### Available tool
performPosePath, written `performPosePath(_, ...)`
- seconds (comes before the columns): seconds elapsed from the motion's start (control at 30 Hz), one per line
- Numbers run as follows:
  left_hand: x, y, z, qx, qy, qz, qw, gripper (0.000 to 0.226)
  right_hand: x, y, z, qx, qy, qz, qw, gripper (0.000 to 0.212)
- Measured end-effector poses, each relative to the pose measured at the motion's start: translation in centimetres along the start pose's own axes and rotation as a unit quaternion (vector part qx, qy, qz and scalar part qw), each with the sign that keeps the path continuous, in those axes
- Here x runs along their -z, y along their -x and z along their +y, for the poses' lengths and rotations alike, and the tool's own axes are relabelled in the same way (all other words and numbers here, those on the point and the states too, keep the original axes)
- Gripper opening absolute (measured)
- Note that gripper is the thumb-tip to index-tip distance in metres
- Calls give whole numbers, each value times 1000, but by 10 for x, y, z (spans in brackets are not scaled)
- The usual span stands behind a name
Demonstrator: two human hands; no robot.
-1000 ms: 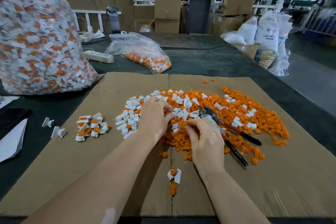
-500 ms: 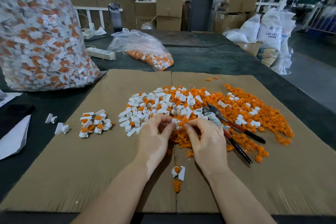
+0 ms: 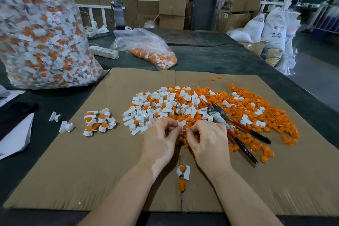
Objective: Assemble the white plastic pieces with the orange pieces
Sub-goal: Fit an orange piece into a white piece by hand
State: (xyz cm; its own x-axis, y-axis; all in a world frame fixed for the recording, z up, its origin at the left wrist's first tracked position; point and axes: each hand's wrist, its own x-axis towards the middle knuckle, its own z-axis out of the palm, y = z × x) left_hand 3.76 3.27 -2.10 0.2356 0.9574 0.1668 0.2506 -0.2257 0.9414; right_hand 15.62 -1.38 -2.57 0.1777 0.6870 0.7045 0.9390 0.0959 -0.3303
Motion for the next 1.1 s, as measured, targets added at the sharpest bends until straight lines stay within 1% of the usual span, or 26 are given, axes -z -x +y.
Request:
performPosePath(0.13,-1,4,3,-70,-67,11,995,25,0,0,-1,13,1,-4,1000,29)
performPosePath(0.2,-1,4,3,-94,-91,17,991,29,0,1,-1,14,-6,-12,1000,28)
performPosePath(0.33,-1,3,3,-77,-78,7,994,26,1,0,1,-18,-26,-33,999,22)
performPosePath(0.4,0,4,4,-82,-87,4,993,26,1,0,0,-26,-32,-41,998,20)
performPosePath(0.57,0,5,5,-157,-153,19,976,6,2,0,0,-34,-40,-48,997,21)
performPosePath(0.73,0,5,5,-199,-201,13,959,8,2,0,0,-28,-33,-44,998,21)
performPosePath(0.8,0,6,4,-176,-174,8,969,6,3,0,1,-27,-34,-44,998,19)
performPosePath(0.87,0,5,4,-101,-80,5,992,12,4,0,0,-28,-47,-41,998,16)
performPosePath(0.93,1,4,4,-35,16,1,999,16,4,0,-1,-28,-68,-30,997,13)
performPosePath(1.0,1,3,5,-16,61,-1,998,16,6,-1,-1,-35,-93,-22,995,14)
performPosePath(1.1,3,3,4,-10,83,-8,996,22,7,0,0,-31,-105,-23,994,14)
